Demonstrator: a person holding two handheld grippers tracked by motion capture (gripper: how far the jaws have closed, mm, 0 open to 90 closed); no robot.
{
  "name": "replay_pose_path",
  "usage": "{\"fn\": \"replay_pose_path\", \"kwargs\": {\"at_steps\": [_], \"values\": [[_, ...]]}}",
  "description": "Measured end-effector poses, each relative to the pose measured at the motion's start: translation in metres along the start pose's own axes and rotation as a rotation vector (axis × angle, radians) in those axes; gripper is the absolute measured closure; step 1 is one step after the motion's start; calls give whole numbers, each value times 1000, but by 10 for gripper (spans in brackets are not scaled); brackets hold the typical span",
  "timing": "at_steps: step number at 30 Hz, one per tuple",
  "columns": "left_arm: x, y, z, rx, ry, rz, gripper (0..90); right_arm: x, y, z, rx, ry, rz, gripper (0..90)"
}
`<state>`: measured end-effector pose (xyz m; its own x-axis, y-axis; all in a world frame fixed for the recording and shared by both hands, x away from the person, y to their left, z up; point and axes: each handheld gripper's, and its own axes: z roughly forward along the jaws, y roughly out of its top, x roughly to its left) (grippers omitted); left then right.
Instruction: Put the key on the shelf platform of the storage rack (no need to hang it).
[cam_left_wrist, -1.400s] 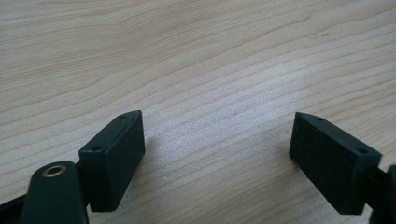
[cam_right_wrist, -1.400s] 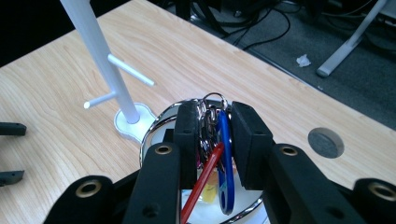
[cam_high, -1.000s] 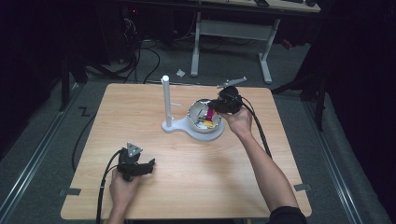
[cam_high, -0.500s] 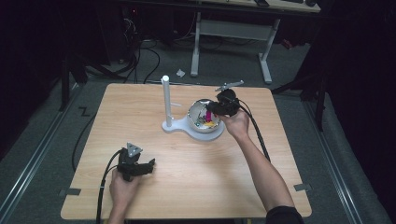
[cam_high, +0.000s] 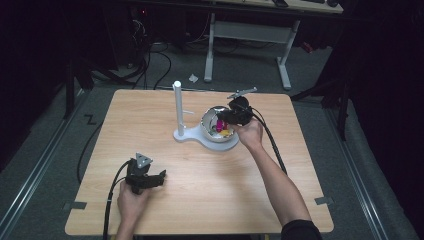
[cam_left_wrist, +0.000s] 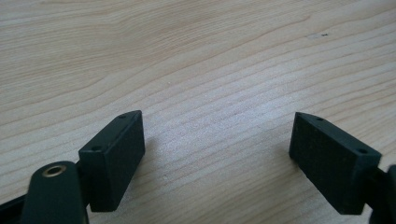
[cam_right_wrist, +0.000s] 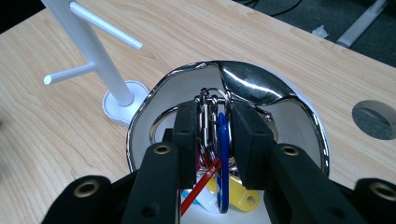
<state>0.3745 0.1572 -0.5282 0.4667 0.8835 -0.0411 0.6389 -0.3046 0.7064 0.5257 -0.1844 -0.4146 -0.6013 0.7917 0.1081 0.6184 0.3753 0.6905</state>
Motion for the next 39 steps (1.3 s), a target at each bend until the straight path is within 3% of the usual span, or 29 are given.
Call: {"fn": "replay_pose_path", "kwargs": {"at_steps": [11, 24, 26, 32, 36, 39], "values": [[0, 0, 0, 0, -1, 0, 187, -1, -2, -9, 26, -24, -10, 733], [0, 0, 0, -1, 0, 0, 187, -9, -17, -18, -4, -19, -6, 732], [0, 0, 0, -2, 1, -1, 187, -8, -17, -17, -4, -18, 0, 732], [0, 0, 0, 0, -1, 0, 187, 7, -10, -19, 15, -33, -63, 735], [0, 0, 0, 0, 0, 0, 188, 5, -5, -24, 16, -14, -36, 734], [0, 0, 0, 0, -1, 0, 188, 4, -4, -19, 33, -27, -31, 732]]}}
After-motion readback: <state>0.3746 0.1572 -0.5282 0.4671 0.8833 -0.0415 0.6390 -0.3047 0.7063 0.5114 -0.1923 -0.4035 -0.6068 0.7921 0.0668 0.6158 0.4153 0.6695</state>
